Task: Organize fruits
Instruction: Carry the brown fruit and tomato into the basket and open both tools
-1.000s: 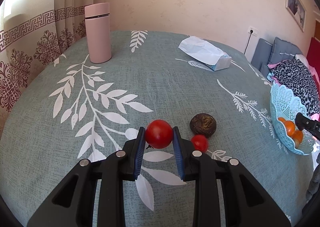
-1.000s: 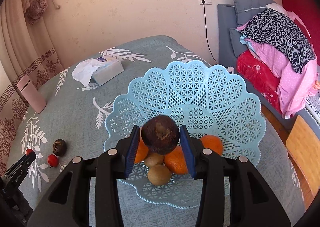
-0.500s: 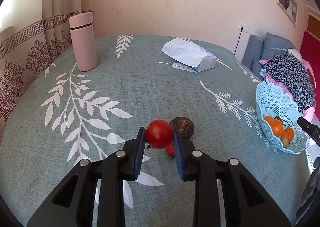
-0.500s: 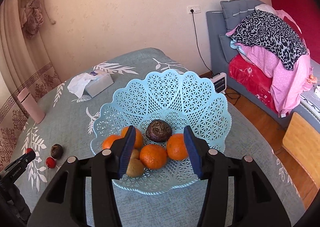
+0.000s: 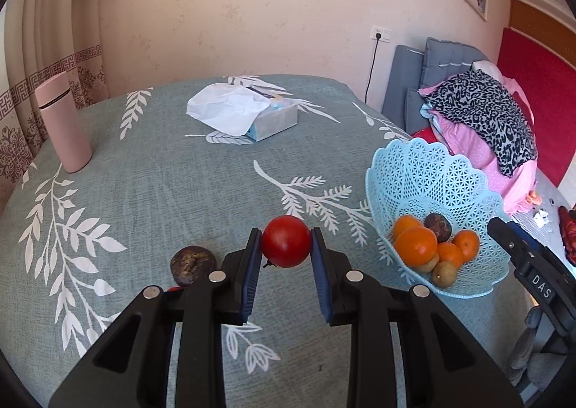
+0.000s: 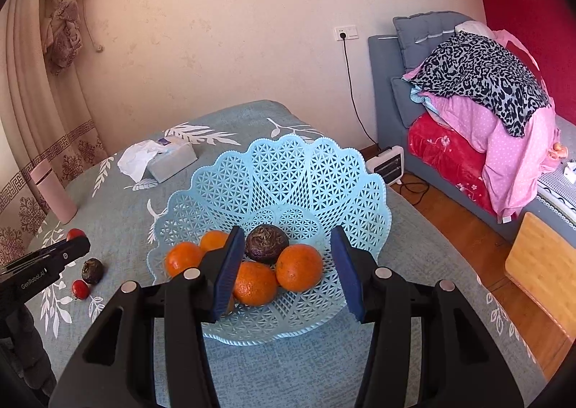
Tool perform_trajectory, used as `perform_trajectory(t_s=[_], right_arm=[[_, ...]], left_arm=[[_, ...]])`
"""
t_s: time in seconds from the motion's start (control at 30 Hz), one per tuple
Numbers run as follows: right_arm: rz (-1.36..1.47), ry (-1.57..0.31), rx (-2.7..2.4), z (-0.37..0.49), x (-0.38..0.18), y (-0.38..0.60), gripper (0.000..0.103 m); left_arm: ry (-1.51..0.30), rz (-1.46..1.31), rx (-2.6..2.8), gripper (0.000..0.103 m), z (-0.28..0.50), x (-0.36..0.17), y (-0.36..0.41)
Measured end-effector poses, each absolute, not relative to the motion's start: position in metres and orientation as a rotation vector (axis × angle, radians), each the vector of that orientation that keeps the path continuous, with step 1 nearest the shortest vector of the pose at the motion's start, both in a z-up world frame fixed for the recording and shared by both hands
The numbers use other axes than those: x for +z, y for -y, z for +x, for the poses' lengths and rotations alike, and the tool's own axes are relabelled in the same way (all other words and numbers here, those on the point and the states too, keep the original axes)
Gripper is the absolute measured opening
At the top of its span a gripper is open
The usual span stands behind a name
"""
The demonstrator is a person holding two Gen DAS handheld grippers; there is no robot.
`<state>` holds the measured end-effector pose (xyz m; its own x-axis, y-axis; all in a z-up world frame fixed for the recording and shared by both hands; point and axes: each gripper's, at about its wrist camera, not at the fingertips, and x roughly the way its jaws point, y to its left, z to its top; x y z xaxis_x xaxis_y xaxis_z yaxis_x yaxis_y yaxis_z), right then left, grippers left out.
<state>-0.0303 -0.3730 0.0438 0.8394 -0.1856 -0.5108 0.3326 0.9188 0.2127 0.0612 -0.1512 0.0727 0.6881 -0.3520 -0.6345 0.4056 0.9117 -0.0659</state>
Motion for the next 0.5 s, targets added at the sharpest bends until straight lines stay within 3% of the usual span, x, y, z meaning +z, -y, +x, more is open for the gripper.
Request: perform_trajectory(t_s=[0.5], right_arm=[[0.350, -0.505, -0.280, -0.030, 0.037, 0.390, 0.052]], left_arm=[[-0.737, 0.120, -0.626, 0.028, 0.083, 0.062, 0.244]])
